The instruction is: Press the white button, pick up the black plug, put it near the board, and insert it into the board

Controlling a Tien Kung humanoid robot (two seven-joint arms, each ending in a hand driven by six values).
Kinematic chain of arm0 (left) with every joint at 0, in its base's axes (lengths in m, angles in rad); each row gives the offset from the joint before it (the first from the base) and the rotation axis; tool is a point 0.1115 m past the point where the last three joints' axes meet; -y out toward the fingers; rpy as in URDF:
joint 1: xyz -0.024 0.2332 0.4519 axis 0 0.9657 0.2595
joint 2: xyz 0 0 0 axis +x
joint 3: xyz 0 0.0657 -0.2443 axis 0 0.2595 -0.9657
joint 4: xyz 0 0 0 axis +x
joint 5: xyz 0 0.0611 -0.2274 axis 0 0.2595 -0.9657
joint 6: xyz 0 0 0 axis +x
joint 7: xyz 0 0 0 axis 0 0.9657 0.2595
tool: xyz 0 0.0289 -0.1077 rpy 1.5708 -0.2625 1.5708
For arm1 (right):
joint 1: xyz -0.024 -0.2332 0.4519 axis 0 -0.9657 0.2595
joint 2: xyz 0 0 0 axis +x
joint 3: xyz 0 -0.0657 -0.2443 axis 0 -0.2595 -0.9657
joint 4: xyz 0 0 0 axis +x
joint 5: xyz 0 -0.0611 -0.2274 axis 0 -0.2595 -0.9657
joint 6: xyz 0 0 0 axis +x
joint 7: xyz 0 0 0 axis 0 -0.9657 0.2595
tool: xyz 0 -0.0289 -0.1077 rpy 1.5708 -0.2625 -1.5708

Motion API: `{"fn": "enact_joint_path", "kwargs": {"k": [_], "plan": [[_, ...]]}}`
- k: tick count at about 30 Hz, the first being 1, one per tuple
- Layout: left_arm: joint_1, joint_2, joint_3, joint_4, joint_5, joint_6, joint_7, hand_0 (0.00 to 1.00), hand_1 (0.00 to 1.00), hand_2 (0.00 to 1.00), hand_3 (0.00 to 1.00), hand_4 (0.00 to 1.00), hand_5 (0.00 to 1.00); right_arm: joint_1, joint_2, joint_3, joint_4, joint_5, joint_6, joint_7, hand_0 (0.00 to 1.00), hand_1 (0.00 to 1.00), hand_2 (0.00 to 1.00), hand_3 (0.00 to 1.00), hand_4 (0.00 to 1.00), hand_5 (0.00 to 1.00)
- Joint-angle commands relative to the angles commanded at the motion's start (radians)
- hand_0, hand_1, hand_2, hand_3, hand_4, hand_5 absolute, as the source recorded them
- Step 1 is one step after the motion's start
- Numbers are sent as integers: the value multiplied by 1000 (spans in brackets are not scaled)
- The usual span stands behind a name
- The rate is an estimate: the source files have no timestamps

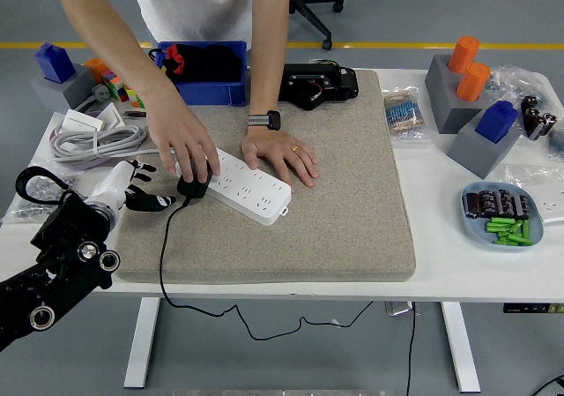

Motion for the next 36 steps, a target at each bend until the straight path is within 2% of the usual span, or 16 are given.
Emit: {"fn": "enact_joint_path", "kwargs": {"k": [3, 4, 9, 10, 17, 21, 22, 27, 28, 31, 36], "plan": [[-2, -1, -1, -3, 4, 2, 0, 830, 879, 813, 812, 899, 236, 1, 0, 1, 0, 0, 0, 0, 619, 588, 580, 578, 640, 367], [-2, -1, -2, -5, 5, 3, 0, 865, 921, 874, 847, 903, 254, 1, 0, 2, 0, 0, 0, 0, 620, 587, 579, 578, 641, 366], [1, 1, -2, -21, 10, 10, -17, 865, 921, 874, 847, 903, 254, 1, 1, 2, 0, 0, 0, 0, 620, 587, 579, 578, 641, 366], [2, 2, -1, -29, 16, 13, -25, 885, 933, 884, 858, 911, 279, 1, 1, 3, 0, 0, 0, 1, 620, 588, 580, 578, 641, 365], [10, 14, 2, -86, 38, 30, -72, 884, 917, 862, 838, 923, 281, 1, 2, 4, 0, 0, 0, 1, 620, 588, 579, 578, 640, 365], [22, 31, 9, -120, 47, 50, -132, 884, 917, 862, 838, 923, 281, 1, 1, 3, 0, 0, -1, 2, 620, 588, 579, 578, 640, 365], [28, 40, 15, -133, 49, 62, -162, 863, 869, 807, 790, 854, 164, 1, 1, 3, 0, 1, -1, 3, 619, 587, 580, 578, 640, 365], [49, 73, 34, -162, 81, 93, -280, 863, 869, 807, 790, 854, 164, 1, 0, 7, 0, 1, -4, 5, 619, 587, 580, 578, 640, 365], [54, 80, 37, -167, 89, 96, -302, 825, 833, 767, 751, 789, 106, 1, 0, 8, 0, 1, -4, 5, 619, 587, 580, 578, 640, 366], [68, 104, 52, -181, 127, 101, -366, 825, 833, 767, 751, 789, 106, 1, -1, 9, 0, 2, -5, 7, 619, 587, 580, 578, 640, 366], [81, 121, 71, -185, 188, 96, -391, 810, 822, 752, 738, 774, 115, 1, -1, 9, 0, 4, -7, 9, 619, 587, 579, 578, 640, 364]]}}
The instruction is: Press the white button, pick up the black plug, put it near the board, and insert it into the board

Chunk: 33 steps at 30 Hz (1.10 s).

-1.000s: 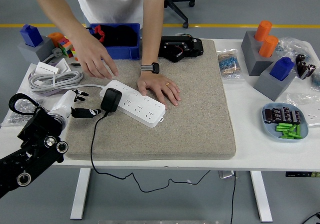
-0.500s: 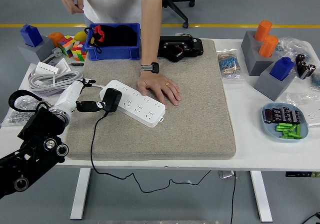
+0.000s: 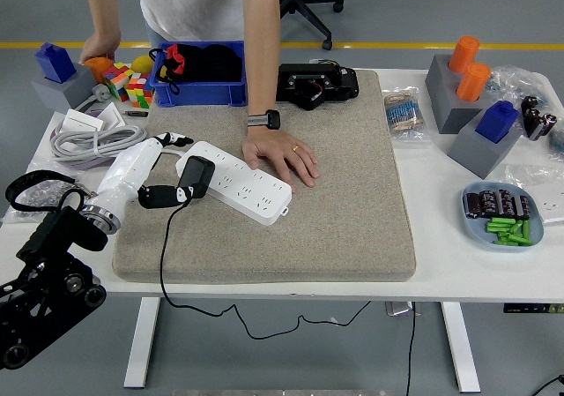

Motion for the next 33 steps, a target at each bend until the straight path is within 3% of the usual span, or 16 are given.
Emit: {"fn": "enact_joint_path", "kwargs": {"k": [16, 33], "plan": [[-7, -10, 57, 23, 44, -14, -4, 808, 825, 756, 739, 822, 172, 2, 0, -6, 0, 2, -1, 1, 619, 587, 579, 579, 639, 363], [-46, -31, 94, 96, 85, -14, 8, 808, 825, 756, 740, 779, 119, 3, -1, -16, 0, 6, -1, 3, 620, 586, 578, 579, 638, 362]]}}
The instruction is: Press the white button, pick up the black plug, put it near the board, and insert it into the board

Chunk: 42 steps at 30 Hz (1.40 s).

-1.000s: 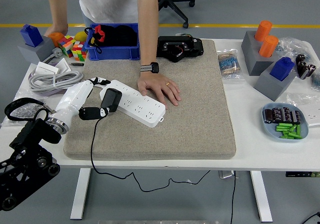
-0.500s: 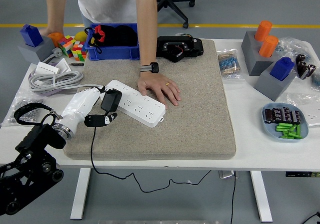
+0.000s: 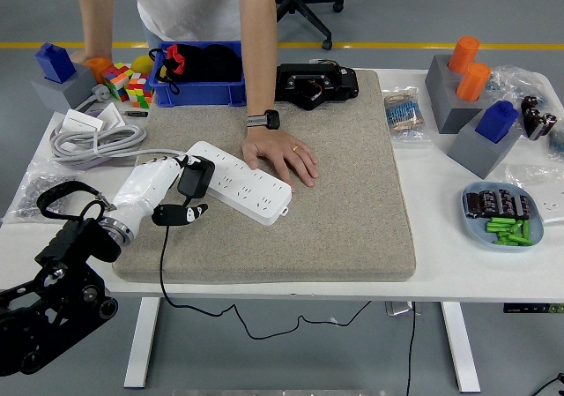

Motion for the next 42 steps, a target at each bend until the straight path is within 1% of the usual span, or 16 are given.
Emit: {"fn": "enact_joint_path", "kwargs": {"k": [8, 20, 28, 34, 42], "plan": [[-13, -7, 5, 23, 4, 3, 1, 802, 823, 756, 740, 774, 121, -1, 1, 3, 0, -1, 0, -1, 619, 587, 578, 579, 638, 361], [-47, -34, 34, 71, -2, 6, -4, 797, 822, 754, 739, 771, 121, -1, 2, 7, 0, -1, -1, 0, 619, 587, 578, 579, 638, 361], [-66, -51, 41, 89, -11, 4, -3, 793, 820, 753, 737, 770, 122, -2, 2, 7, 0, -1, -1, 0, 619, 587, 578, 579, 638, 361], [-78, -59, 52, 104, -23, 3, -3, 790, 818, 752, 737, 770, 122, -2, 2, 7, 0, -1, -1, 0, 619, 587, 579, 579, 638, 361], [-106, -87, 70, 153, -50, 1, -7, 791, 816, 752, 737, 769, 123, -1, 2, 5, 0, 0, -1, 0, 619, 587, 579, 578, 638, 360]]}}
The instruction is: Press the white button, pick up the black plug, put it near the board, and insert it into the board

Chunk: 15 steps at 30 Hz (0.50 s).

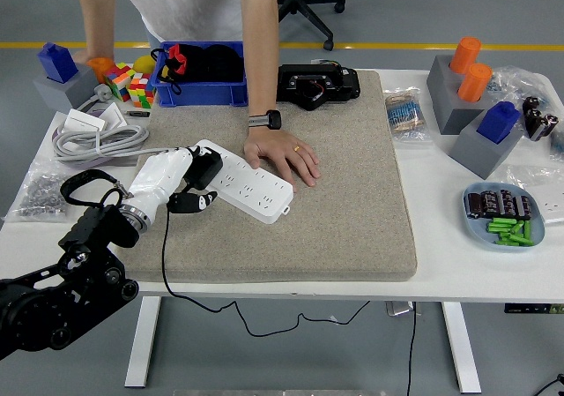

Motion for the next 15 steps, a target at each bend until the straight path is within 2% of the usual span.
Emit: {"fn": "enact_joint_path", "kwargs": {"k": [8, 15], "plan": [[-22, -25, 19, 38, -21, -2, -2, 786, 817, 751, 736, 768, 124, 0, 0, -4, 0, -1, 0, -1, 619, 587, 579, 578, 638, 361], [-16, -17, -8, 14, -14, 1, -3, 787, 816, 751, 734, 768, 125, -3, -2, -2, 0, -4, 0, -1, 619, 587, 578, 578, 637, 360]]}}
